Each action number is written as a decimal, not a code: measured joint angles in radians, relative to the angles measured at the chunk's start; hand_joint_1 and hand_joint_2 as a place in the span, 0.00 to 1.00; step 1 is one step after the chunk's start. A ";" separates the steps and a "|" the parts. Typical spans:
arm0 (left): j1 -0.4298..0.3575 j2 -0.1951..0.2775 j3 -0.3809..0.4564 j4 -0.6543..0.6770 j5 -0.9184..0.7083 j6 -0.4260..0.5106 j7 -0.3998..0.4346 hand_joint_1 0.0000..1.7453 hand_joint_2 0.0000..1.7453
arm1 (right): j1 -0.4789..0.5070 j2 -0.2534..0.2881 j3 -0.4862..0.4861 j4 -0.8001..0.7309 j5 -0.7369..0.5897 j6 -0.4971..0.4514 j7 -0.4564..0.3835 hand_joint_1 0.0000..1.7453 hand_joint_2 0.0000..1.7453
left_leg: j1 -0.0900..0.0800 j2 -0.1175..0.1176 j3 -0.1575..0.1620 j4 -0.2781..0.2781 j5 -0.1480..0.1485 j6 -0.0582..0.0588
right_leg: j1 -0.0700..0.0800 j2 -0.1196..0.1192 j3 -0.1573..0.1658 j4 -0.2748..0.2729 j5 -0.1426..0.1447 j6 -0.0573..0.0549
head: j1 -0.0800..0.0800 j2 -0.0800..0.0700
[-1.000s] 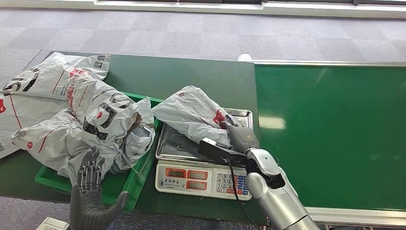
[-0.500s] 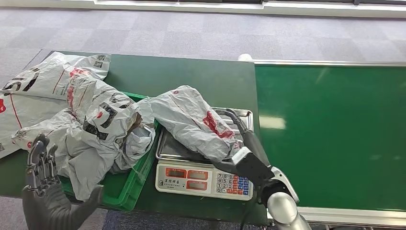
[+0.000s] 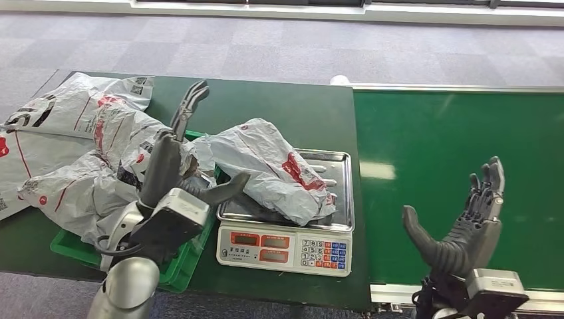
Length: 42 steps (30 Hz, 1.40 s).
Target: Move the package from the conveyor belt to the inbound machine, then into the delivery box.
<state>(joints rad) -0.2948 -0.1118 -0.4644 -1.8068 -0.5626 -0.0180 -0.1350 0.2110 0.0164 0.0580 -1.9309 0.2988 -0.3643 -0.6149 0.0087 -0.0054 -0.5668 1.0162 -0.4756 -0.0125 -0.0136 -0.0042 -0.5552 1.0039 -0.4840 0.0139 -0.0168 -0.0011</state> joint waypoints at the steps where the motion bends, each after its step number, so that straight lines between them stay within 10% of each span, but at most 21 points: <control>1: -0.023 -0.003 -0.023 0.035 -0.002 0.002 0.003 0.00 1.00 | 0.014 0.000 -0.001 -0.006 -0.010 -0.027 -0.009 0.00 1.00 | 0.000 0.002 0.000 0.000 0.000 0.000 | 0.000 0.002 -0.001 0.000 0.000 0.000 | 0.000 0.000; 10: -0.136 -0.022 -0.124 0.244 -0.021 -0.082 0.111 0.00 1.00 | 0.067 -0.002 0.011 -0.023 -0.101 -0.179 -0.051 0.00 1.00 | 0.000 0.003 -0.001 -0.001 0.000 0.000 | 0.001 0.004 -0.003 0.000 0.000 0.000 | 0.000 0.000; 20: -0.270 -0.174 -0.220 0.971 -0.241 -0.155 0.285 0.00 1.00 | 0.039 -0.025 0.148 -0.019 -0.072 -0.272 -0.036 0.00 1.00 | -0.001 0.004 -0.001 -0.001 0.000 0.000 | -0.001 0.006 -0.003 0.000 0.002 0.001 | 0.000 0.000; 26: -0.314 -0.209 -0.234 1.141 -0.304 -0.161 0.314 0.00 1.00 | 0.031 -0.025 0.177 -0.019 -0.055 -0.266 -0.024 0.00 1.00 | 0.000 0.000 0.003 -0.001 -0.001 0.001 | 0.000 0.001 0.005 0.000 -0.001 0.002 | 0.000 0.000; 27: -0.320 -0.212 -0.234 1.156 -0.313 -0.162 0.324 0.10 1.00 | 0.029 -0.025 0.180 -0.019 -0.052 -0.262 -0.024 0.00 1.00 | 0.000 0.000 0.003 -0.002 -0.001 0.001 | 0.000 0.001 0.006 0.000 -0.002 0.002 | 0.000 0.000; 30: -0.334 -0.224 -0.229 1.197 -0.357 -0.157 0.359 0.85 1.00 | 0.026 -0.025 0.189 -0.019 -0.040 -0.240 -0.017 0.00 1.00 | -0.001 0.000 0.003 -0.002 -0.004 0.003 | -0.001 0.001 0.013 -0.001 -0.005 0.002 | 0.000 0.000; 32: -0.335 -0.228 -0.215 1.213 -0.367 -0.137 0.361 1.00 1.00 | 0.026 -0.026 0.194 -0.019 -0.037 -0.222 -0.008 0.00 1.00 | -0.001 0.001 0.008 -0.002 -0.008 0.003 | -0.001 0.001 0.017 -0.001 -0.007 0.002 | 0.000 0.000; 38: -0.329 -0.228 -0.126 1.209 -0.335 -0.019 0.304 1.00 1.00 | 0.026 -0.027 0.198 -0.015 -0.020 -0.204 0.001 0.00 1.00 | -0.001 0.005 0.014 -0.003 -0.011 0.002 | -0.001 0.004 0.022 -0.002 -0.009 0.001 | 0.000 0.000; 42: -0.324 -0.223 -0.076 1.176 -0.299 0.005 0.271 0.03 1.00 | 0.031 -0.027 0.198 -0.015 -0.012 -0.202 0.005 0.00 1.00 | -0.001 0.007 0.012 -0.003 -0.003 0.002 | 0.000 0.007 0.019 -0.001 0.001 0.000 | 0.000 0.000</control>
<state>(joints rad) -0.6188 -0.3352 -0.5402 -0.6305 -0.8612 -0.0126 0.1363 0.2419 -0.0109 0.2564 -1.9459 0.2867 -0.5666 -0.6104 0.0080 0.0017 -0.5543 1.0135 -0.4782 -0.0106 -0.0138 0.0024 -0.5362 1.0032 -0.4827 0.0139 -0.0168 -0.0011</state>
